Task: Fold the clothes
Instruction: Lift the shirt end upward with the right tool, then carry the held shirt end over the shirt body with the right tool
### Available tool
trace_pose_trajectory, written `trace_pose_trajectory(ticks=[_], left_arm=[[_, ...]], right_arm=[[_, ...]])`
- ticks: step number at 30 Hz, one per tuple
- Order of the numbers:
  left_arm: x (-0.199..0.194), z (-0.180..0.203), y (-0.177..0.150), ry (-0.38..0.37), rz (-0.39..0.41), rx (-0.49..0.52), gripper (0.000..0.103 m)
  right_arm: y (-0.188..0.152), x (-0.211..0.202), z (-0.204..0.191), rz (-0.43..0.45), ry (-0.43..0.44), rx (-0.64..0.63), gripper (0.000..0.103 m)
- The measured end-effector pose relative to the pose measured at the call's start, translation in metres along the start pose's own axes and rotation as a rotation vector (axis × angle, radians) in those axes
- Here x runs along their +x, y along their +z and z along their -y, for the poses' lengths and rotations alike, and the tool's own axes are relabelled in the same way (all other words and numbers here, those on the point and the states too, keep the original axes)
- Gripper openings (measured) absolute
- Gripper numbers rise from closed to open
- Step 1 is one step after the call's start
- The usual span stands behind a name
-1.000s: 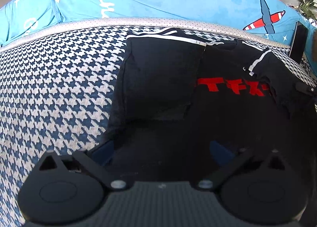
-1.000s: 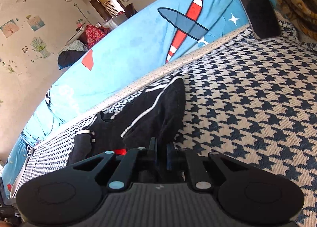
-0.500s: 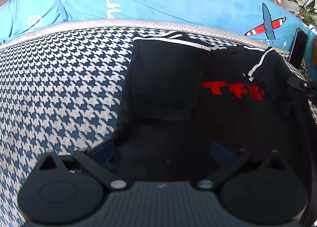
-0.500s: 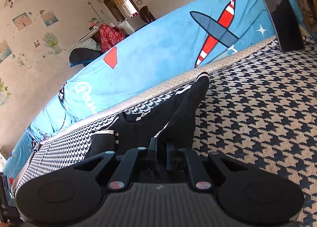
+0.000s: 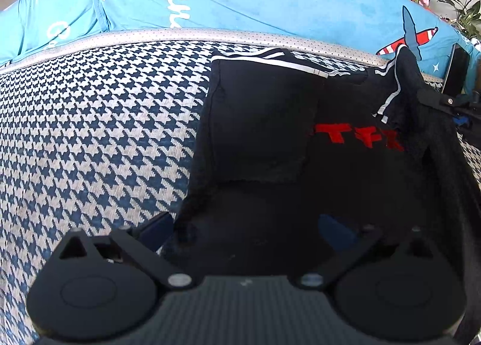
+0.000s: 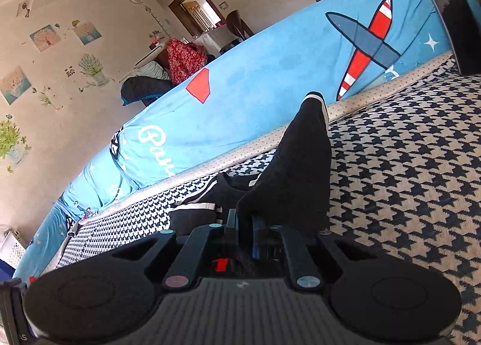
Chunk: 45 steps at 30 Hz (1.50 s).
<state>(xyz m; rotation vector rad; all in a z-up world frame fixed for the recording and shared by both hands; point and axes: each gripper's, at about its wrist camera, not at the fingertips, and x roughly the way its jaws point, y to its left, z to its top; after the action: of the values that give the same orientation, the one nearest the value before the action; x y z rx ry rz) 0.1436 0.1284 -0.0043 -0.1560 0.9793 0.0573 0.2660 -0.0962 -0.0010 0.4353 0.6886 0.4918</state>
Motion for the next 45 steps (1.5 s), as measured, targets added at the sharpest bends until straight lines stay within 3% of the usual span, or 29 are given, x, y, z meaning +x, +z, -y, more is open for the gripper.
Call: trace_pose_trajectory(ticks=[13, 21, 27, 32, 35, 45], left_arm=[[-0.010, -0.032, -0.007, 0.018, -0.005, -0.050, 0.103], [-0.012, -0.062, -0.016, 0.053, -0.027, -0.083, 0.103], [-0.015, -0.082, -0.021, 0.062, -0.038, -0.112, 0.103], [-0.018, -0.090, -0.021, 0.055, -0.040, -0.126, 0.103], [-0.022, -0.092, -0.018, 0.046, -0.031, -0.137, 0.103], [-0.026, -0.092, -0.009, 0.044, -0.016, -0.164, 0.103]], right_arm=[[-0.013, 0.035, -0.053, 0.005, 0.130, 0.020, 0.009], [-0.048, 0.082, -0.101, -0.068, 0.224, -0.042, 0.009], [-0.082, 0.127, -0.107, -0.198, 0.155, -0.055, 0.009], [-0.091, 0.145, -0.102, -0.244, 0.101, -0.051, 0.009], [-0.086, 0.141, -0.106, -0.240, 0.088, -0.080, 0.011], [-0.072, 0.126, -0.124, -0.092, 0.042, -0.245, 0.013]])
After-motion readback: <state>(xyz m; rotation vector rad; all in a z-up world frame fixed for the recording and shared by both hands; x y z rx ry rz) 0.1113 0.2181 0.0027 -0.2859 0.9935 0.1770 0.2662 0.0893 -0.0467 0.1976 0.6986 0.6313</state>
